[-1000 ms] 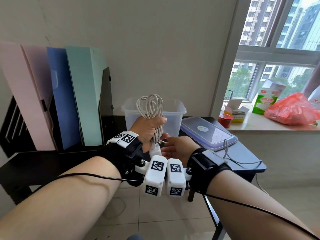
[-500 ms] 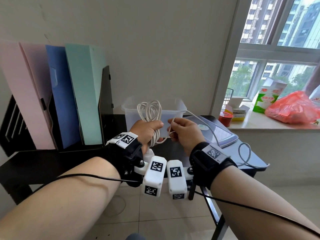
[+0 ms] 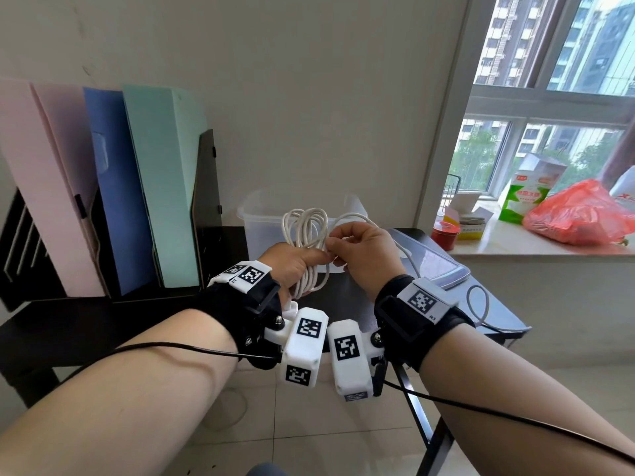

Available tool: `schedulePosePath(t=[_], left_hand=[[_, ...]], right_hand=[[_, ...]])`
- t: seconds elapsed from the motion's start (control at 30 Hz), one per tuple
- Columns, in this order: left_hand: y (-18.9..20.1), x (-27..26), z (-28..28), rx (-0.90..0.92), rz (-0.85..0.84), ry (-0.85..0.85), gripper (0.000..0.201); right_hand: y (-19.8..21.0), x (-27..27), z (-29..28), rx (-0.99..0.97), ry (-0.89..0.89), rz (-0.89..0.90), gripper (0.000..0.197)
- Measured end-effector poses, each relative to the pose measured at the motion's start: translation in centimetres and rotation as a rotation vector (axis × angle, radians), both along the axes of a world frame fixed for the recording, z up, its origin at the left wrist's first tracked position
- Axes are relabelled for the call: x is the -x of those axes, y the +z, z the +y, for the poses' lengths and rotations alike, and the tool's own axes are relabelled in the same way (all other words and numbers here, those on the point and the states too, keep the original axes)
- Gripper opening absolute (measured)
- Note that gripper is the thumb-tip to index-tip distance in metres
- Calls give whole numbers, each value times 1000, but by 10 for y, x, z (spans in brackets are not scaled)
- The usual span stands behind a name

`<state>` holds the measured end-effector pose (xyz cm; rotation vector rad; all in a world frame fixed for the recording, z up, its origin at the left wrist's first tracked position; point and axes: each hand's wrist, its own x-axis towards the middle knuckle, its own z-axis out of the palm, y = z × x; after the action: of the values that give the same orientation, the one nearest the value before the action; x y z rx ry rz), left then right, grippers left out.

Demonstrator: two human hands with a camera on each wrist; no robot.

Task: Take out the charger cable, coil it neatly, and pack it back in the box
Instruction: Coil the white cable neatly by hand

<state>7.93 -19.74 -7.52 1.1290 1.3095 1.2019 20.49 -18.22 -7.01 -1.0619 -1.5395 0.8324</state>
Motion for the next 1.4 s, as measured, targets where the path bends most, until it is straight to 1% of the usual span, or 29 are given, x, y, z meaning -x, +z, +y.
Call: schedulePosePath(t=[0.07, 0.13, 0.2, 0.3, 0.33, 0.4, 0.43, 0.53, 0.6, 0.67, 0.73, 0.8, 0.9, 0.97, 1.17, 1.3, 1.33, 1.4], left_hand=[[0, 0, 1, 2, -7, 22, 17], [-2, 1, 3, 6, -26, 28, 16], [-3, 1, 3, 6, -56, 6, 13], [-3, 1, 4, 2, -66, -58, 15], [-4, 1, 4, 4, -72, -67, 17], [-3, 1, 5, 3, -92, -76, 21], [-3, 1, 5, 0, -94, -82, 22], [-2, -1, 3, -18, -83, -117, 24], [-2, -3, 2, -26, -93, -122, 21], [-1, -4, 1, -31, -103, -130, 12], [-1, -5, 0, -31, -91, -147, 8], [-1, -5, 0, -26, -64, -163, 9], [-1, -8, -2, -27, 10, -177, 5], [0, -11, -3, -42, 43, -168, 9], [-2, -13, 0, -93, 32, -139, 11], [-6, -9, 8, -119, 34, -67, 15], [-5, -8, 8, -127, 28, -49, 15], [-3, -7, 9, -141, -29, -7, 13]], right_hand=[[0, 0, 0, -48, -24, -50, 21], [1, 1, -1, -102, -82, -136, 14], [2, 0, 0, -160, -190, -209, 11], [7, -7, 1, -231, -365, -220, 3], [8, -10, 3, -226, -386, -232, 7], [6, -15, 6, -158, -357, -300, 21], [5, -16, 7, -130, -341, -350, 25], [1, -21, 10, -146, -352, -419, 24], [0, -23, 11, -160, -345, -402, 26], [-1, -23, 11, -130, -318, -362, 25], [-1, -21, 12, -96, -291, -340, 29], [-1, -19, 12, -63, -260, -306, 33], [0, -14, 10, -51, -224, -227, 36], [-1, -11, 9, -62, -203, -195, 36], [1, -13, 6, -57, -119, -126, 35], [-3, -13, 9, -8, -54, -122, 18], [-5, -13, 9, 18, -43, -127, 18], [-11, -16, 9, 69, 2, -156, 24]])
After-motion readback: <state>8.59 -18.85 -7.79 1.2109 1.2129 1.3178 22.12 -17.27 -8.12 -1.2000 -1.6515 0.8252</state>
